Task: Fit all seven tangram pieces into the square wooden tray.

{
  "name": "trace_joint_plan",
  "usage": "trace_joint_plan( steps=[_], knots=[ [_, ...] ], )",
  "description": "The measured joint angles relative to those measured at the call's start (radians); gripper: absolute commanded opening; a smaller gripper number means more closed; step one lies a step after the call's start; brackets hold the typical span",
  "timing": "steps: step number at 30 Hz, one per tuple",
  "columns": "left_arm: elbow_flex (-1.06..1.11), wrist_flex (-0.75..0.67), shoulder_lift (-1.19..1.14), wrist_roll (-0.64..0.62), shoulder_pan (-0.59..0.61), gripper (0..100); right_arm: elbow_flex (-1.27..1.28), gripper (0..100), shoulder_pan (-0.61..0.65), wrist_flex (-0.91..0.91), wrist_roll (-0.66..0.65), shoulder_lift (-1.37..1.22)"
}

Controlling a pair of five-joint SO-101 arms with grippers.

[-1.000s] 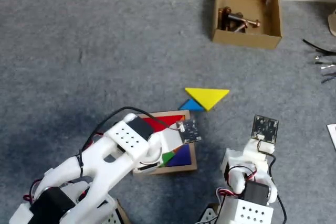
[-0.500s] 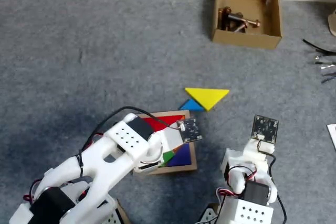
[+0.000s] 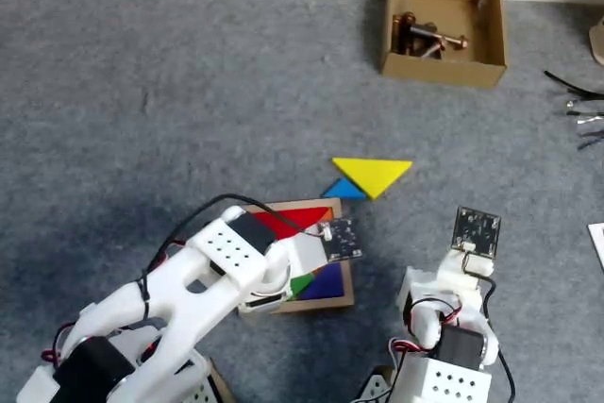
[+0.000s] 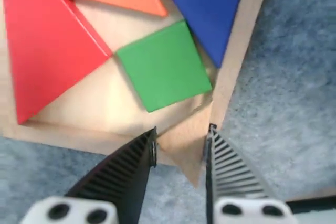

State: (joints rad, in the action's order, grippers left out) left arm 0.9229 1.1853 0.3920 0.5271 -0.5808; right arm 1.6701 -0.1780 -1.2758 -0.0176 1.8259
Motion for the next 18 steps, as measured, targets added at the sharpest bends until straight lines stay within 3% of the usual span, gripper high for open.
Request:
trace_joint_plan(
  steps=[5,18],
  knots=[
    [0.005,0.000,0.000,0.011,0.000,19,0.000,0.5,0.000,0.000,0.000,0.000],
    [0.005,0.000,0.000,0.038,-0.002,19,0.000,0.5,0.000,0.000,0.000,0.000]
  ],
)
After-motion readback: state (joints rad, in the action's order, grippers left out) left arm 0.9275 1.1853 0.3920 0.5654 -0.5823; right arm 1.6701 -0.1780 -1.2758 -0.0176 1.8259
